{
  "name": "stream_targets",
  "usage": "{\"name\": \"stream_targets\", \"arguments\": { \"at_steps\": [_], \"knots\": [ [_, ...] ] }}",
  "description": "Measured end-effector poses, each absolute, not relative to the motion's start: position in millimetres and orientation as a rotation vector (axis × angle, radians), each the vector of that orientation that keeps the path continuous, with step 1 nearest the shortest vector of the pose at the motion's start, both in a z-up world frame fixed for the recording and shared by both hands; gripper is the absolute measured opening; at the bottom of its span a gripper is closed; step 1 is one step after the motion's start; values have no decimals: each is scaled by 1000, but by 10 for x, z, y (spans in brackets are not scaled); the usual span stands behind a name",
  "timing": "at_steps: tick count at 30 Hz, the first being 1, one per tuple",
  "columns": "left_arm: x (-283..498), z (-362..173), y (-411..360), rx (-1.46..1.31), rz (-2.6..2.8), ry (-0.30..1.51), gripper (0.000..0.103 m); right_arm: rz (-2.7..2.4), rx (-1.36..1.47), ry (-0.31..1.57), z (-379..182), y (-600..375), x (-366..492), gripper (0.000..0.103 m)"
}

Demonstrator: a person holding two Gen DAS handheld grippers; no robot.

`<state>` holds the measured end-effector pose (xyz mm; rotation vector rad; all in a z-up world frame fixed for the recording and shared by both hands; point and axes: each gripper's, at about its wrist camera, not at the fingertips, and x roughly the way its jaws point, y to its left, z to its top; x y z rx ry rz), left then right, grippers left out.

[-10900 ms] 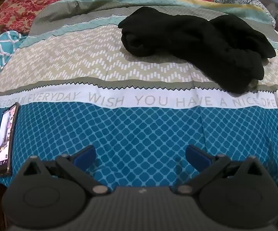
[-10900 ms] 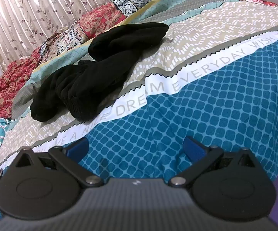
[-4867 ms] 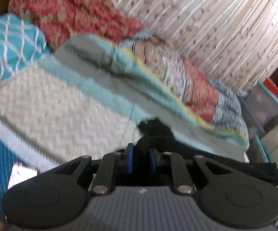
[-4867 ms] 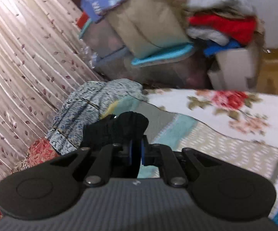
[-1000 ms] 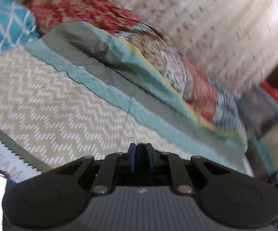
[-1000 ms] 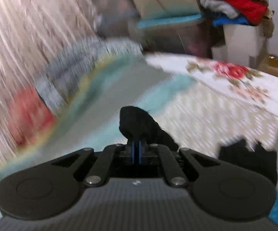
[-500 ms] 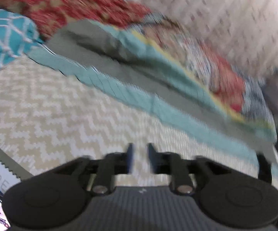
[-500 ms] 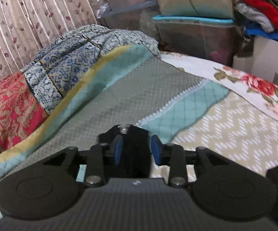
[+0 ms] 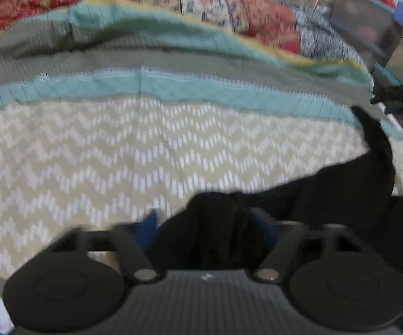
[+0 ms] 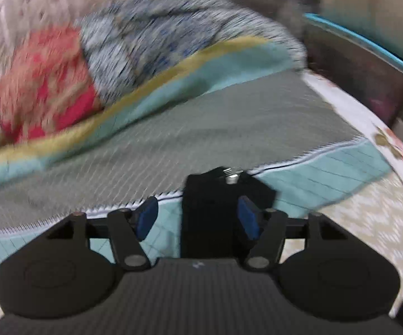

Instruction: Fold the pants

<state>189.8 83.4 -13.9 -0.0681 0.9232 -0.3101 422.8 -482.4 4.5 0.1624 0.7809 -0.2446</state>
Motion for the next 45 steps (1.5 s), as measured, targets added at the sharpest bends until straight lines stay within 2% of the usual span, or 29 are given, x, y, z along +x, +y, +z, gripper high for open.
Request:
{"name": "stream_targets", "arguments": {
  "at_steps": [1,2,3,4,9,11,12,15,19,23,25,27,28,32,33,34,35,40,45],
  "knots": [
    [1878,-183,829,-69,-301,944,24,-261,114,818,-74,-4755,4328,62],
    [1852,-209,822,-65,-293,953,14,-279,74,856,-191,-4726,4399,56],
    [1824,-217,831,-59,-284,946,14,-300,48,898,-324,-4728,4446,13],
    [1780,-195,829,-56,-274,930,12,-314,51,917,-400,-4772,4451,7],
    [1628,-24,946,-126,-255,872,12,-392,396,637,-98,-5517,3733,7],
    [1585,0,980,-161,-250,859,12,-430,495,601,-59,-5823,3363,7],
    [1579,-5,977,-171,-247,861,12,-452,514,620,-87,-5965,3216,10],
    [1579,-40,946,-172,-241,867,12,-588,501,710,-238,-6300,2858,33],
    [1550,-42,935,-179,-230,870,12,-681,541,652,-204,-6503,2469,33],
    [1518,-2,958,-195,-222,858,12,-582,510,609,-41,-6334,2484,34],
    [1503,14,959,-197,-218,852,12,-532,514,614,-29,-6297,2612,47],
    [1499,26,953,-195,-214,847,12,-534,534,631,-93,-6301,2718,54],
    [1500,31,948,-194,-212,845,12,-552,550,639,-151,-6352,2757,54],
    [1512,71,944,-198,-206,840,12,-645,724,645,-428,-6569,2837,54],
    [1512,83,947,-201,-205,838,12,-643,768,650,-501,-6603,2868,51],
    [1501,110,948,-205,-202,830,12,-628,800,667,-563,-6640,2926,24],
    [1483,140,950,-208,-199,818,12,-607,819,682,-587,-6643,2976,6],
    [1261,384,947,-195,-192,722,11,-527,836,545,-180,-6572,2773,7],
    [903,578,1041,-213,-217,650,11,-421,860,441,251,-6649,2019,7]
  ]
}}
